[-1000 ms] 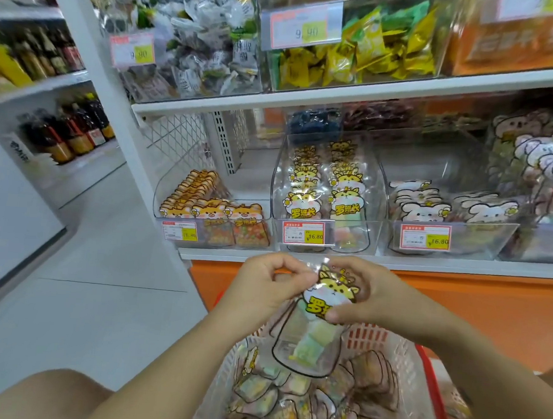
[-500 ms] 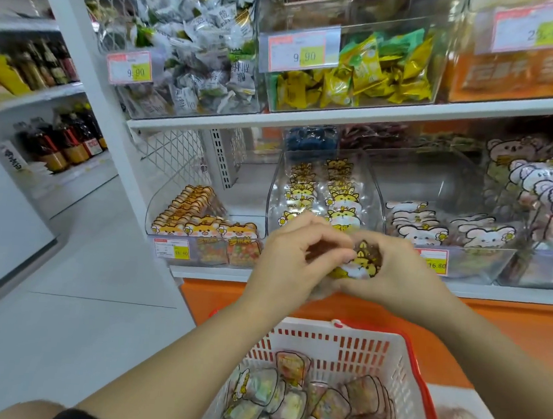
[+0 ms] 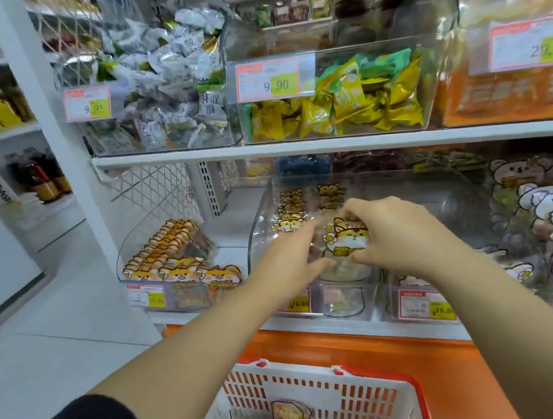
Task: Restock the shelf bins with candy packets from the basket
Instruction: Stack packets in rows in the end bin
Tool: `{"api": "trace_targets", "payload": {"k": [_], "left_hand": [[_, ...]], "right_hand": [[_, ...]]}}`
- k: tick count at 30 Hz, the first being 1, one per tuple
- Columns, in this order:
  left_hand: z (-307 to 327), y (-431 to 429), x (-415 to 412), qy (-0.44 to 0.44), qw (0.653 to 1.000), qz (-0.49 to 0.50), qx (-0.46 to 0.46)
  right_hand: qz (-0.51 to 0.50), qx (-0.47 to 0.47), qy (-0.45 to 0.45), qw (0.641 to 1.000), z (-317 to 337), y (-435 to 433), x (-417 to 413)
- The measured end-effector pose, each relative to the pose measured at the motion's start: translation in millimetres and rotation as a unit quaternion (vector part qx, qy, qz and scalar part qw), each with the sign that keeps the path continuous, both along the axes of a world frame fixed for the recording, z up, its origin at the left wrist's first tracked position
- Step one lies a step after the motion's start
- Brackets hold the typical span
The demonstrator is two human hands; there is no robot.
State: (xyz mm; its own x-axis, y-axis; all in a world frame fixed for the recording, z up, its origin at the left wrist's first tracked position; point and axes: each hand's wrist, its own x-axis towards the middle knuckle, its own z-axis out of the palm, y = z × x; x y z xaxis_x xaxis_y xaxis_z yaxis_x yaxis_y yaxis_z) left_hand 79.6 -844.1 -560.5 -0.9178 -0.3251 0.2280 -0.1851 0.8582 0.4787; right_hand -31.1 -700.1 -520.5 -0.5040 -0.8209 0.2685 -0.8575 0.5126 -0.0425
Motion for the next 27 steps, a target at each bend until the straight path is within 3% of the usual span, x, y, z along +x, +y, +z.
{"api": "trace_targets", "payload": {"k": [4,8,10,13,16,21,27], "left_hand": [[-17.4,-8.7,-7.2,-0.012,0.999,-0.001,0.044],[-29.4,-18.1,-9.1,-0.093,0.987,0.005,-0.131],[-27.6,-19.6,-9.3,-0.079,0.991,0.022,-0.108],[-19.4,-28.0,-11.7,-0.015,0.999,0.03,-0.032],[-16.2,-29.9,-13.2,-0.052,0.998,0.008,-0.032],[-20.7,-23.5,-11.3,-0.1,0.994,0.002,-0.045],[-22.3,-22.9,-5.2,-0.11,0.992,-0.007,-0.063]], "right_hand": [[0.016,-0.011,-0.066,0.998,-2.7,-7.7,-10.6],[0.006,0.105,-0.066,0.992,-27.5,-20.3,-17.4],[0.0,0.154,-0.053,0.987,-38.3,-25.1,-17.6],[-0.011,0.156,-0.067,0.985,-41.4,-26.1,-16.1],[-0.022,0.168,-0.088,0.982,-42.1,-24.7,-12.7],[-0.034,0.218,-0.028,0.975,-49.2,-26.9,-4.3],[-0.028,0.251,0.105,0.962,-50.3,-19.7,17.8]]}}
